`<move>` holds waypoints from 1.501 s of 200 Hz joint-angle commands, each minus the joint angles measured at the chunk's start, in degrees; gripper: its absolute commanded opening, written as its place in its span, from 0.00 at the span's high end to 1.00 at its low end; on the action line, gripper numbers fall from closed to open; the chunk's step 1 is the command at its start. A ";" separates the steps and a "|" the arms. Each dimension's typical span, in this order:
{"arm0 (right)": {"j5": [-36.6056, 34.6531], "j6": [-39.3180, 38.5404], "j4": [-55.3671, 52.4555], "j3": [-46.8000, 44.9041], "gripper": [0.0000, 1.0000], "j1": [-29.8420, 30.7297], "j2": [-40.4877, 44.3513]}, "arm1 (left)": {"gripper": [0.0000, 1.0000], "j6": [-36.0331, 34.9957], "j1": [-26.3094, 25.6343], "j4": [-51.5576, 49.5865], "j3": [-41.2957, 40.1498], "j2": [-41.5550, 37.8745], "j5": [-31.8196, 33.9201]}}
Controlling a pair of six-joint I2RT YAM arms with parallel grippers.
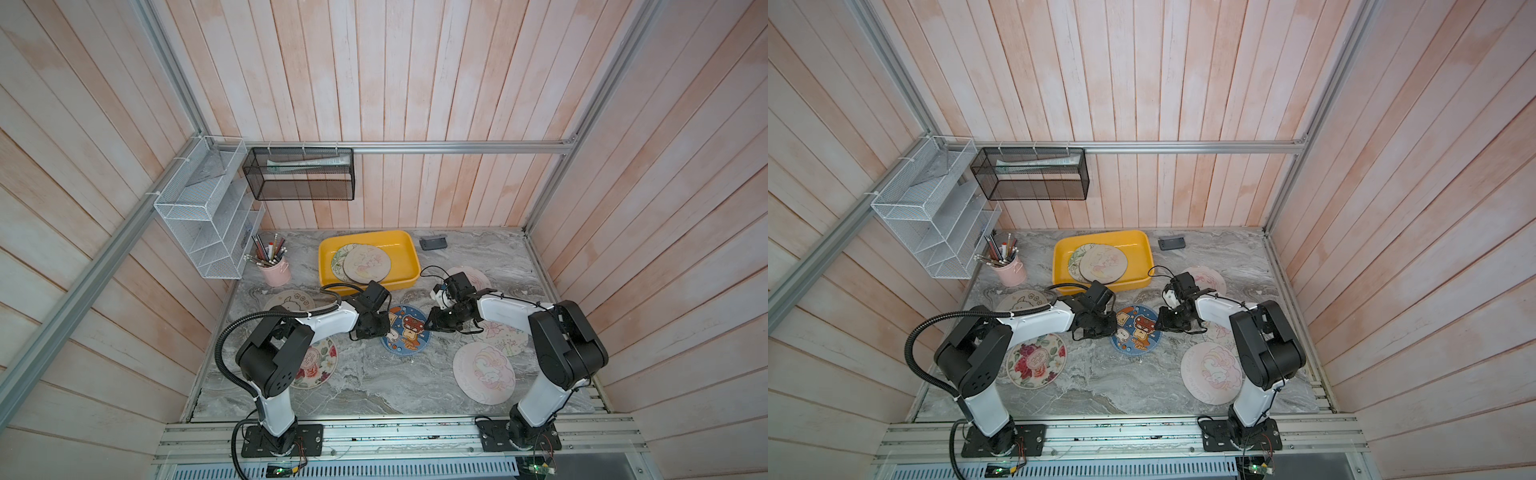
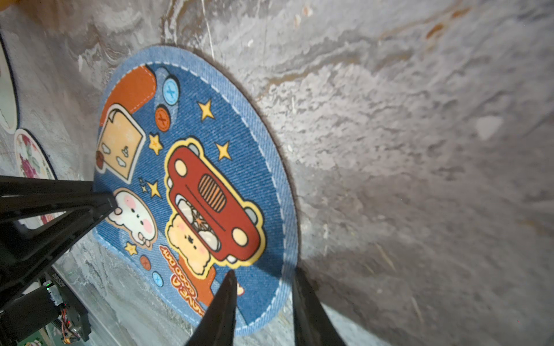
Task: Put the coasters into the storage box
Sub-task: Pick up the coaster from the center of the board.
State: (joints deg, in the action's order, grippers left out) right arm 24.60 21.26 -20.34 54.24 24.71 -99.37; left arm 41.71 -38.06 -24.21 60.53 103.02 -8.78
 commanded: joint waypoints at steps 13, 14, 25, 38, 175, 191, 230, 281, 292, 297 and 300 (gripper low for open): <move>0.98 0.39 0.08 -0.86 0.68 0.67 -0.66 | 0.83 -0.02 -0.39 0.56 0.25 0.60 -0.63; 0.89 0.38 0.06 -0.88 0.68 0.68 -0.65 | 0.83 0.01 -0.41 0.56 0.22 0.56 -0.63; 0.91 0.46 0.11 -0.89 0.68 0.65 -0.45 | 0.86 0.03 -0.40 0.66 0.14 0.34 -0.54; 0.82 0.62 0.30 -0.99 0.68 0.61 -0.10 | 0.90 0.06 -0.43 0.73 0.12 0.25 -0.54; 3.06 3.21 2.49 -5.31 0.38 -1.80 8.96 | 1.00 -6.25 -1.00 -6.96 9.53 -10.35 2.10; 3.34 3.31 2.62 -6.02 0.37 -2.22 9.94 | 1.00 -7.36 -0.96 -7.38 12.47 -10.72 1.70; 3.70 3.51 3.02 -7.26 0.37 -3.09 11.48 | 1.00 -11.51 0.06 -8.60 21.40 -8.73 1.63; 4.50 3.28 3.37 -7.43 0.37 -4.12 11.66 | 1.00 -17.55 3.62 -9.81 33.18 -2.69 1.81; 4.64 3.20 3.29 -7.26 0.37 -4.28 11.53 | 1.00 -18.93 4.46 -9.34 35.14 -1.29 1.83; 4.67 3.09 3.29 -7.17 0.37 -4.34 11.53 | 1.00 -19.61 4.85 -9.08 35.84 -0.67 1.83; 4.69 3.02 3.29 -7.13 0.37 -4.44 11.41 | 1.00 -19.99 5.15 -8.96 36.21 -0.23 1.83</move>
State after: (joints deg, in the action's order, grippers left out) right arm 28.40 24.27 -17.54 47.51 20.88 -88.75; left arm 26.83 -34.65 -33.61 93.17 99.79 -7.40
